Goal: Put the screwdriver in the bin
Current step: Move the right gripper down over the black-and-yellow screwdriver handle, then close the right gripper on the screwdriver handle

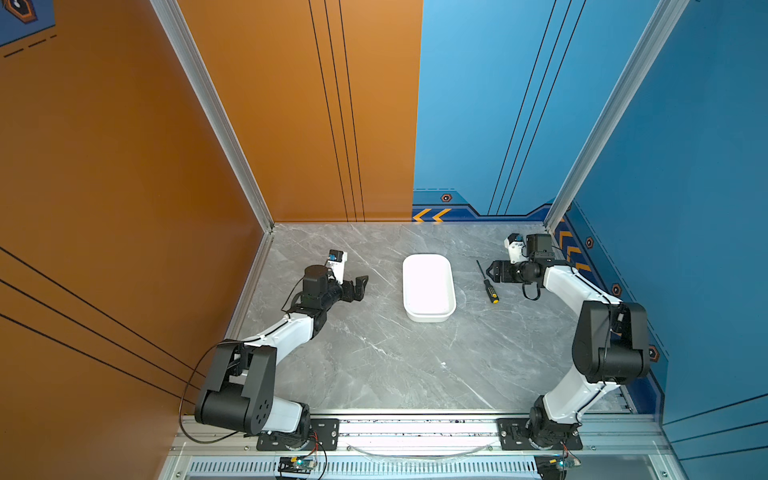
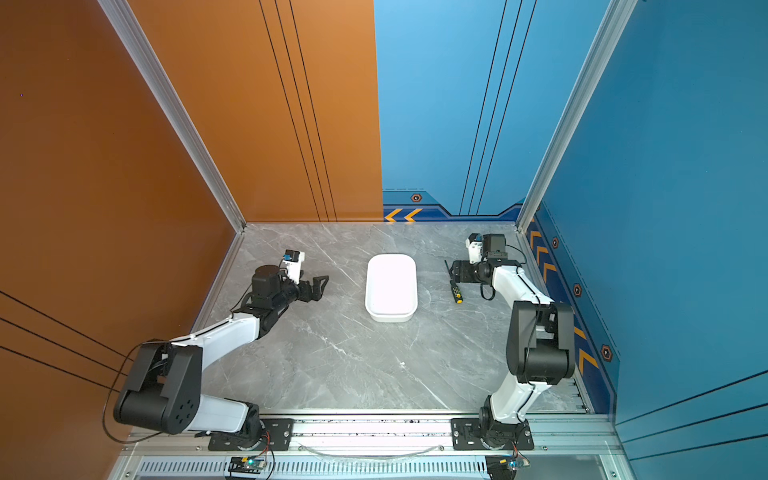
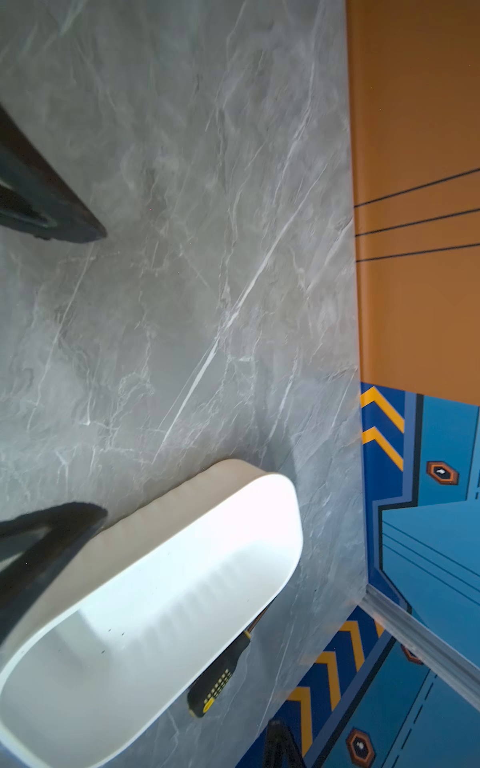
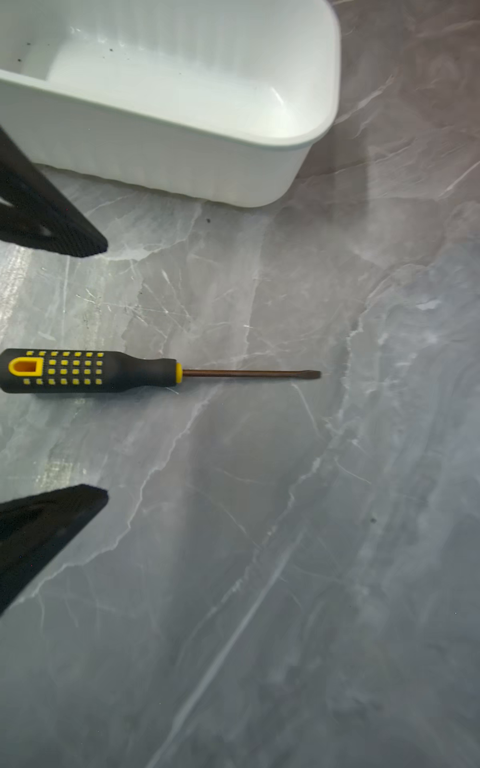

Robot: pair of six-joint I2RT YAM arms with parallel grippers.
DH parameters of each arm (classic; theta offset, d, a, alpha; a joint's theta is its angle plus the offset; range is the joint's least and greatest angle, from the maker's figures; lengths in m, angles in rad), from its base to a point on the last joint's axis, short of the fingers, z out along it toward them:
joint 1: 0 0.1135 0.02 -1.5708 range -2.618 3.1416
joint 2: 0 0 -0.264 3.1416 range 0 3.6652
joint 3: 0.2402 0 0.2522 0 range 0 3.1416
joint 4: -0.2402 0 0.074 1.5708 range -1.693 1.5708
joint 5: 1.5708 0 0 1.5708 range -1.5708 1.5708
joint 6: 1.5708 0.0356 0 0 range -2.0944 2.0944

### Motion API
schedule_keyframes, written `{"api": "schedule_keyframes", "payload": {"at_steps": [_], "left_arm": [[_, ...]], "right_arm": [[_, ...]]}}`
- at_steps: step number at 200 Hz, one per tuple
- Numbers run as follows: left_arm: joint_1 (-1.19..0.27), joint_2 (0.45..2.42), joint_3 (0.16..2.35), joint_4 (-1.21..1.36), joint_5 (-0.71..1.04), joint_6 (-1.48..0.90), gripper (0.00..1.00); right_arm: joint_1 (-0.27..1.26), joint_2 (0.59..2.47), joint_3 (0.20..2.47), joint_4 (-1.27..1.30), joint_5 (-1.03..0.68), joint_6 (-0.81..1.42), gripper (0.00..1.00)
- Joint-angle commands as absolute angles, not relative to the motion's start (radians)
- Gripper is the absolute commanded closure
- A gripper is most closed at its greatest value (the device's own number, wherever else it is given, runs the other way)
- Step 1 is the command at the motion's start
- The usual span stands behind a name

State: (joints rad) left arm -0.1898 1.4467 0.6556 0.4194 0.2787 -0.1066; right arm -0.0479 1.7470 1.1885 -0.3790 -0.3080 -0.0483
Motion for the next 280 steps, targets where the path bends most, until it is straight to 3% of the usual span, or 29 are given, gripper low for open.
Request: {"api": "schedule_keyframes", "payload": {"at_steps": [1, 135, 188, 280], "left_arm": [[-0.215, 1.473, 0.700, 0.399, 0.342, -0.136, 0.02], [-0.250, 1.540, 0.709, 0.399, 0.379, -0.150, 0.02], [-0.258, 1.553, 0.704, 0.398, 0.412, -0.152, 0.02], [-0.265, 1.560, 0.710, 0.400, 0.457, -0.146, 0.02]], "right_arm": [[-0.024, 1.771, 1.243, -0.527, -0.295, -0.082, 0.17], [0.025, 1.917, 1.314, -0.612, -0.172, -0.100, 0.29], [0.031, 1.942, 1.334, -0.626, -0.156, -0.095, 0.47], [0.039, 1.985, 1.356, -0.649, -0.138, -0.091, 0.62]]}}
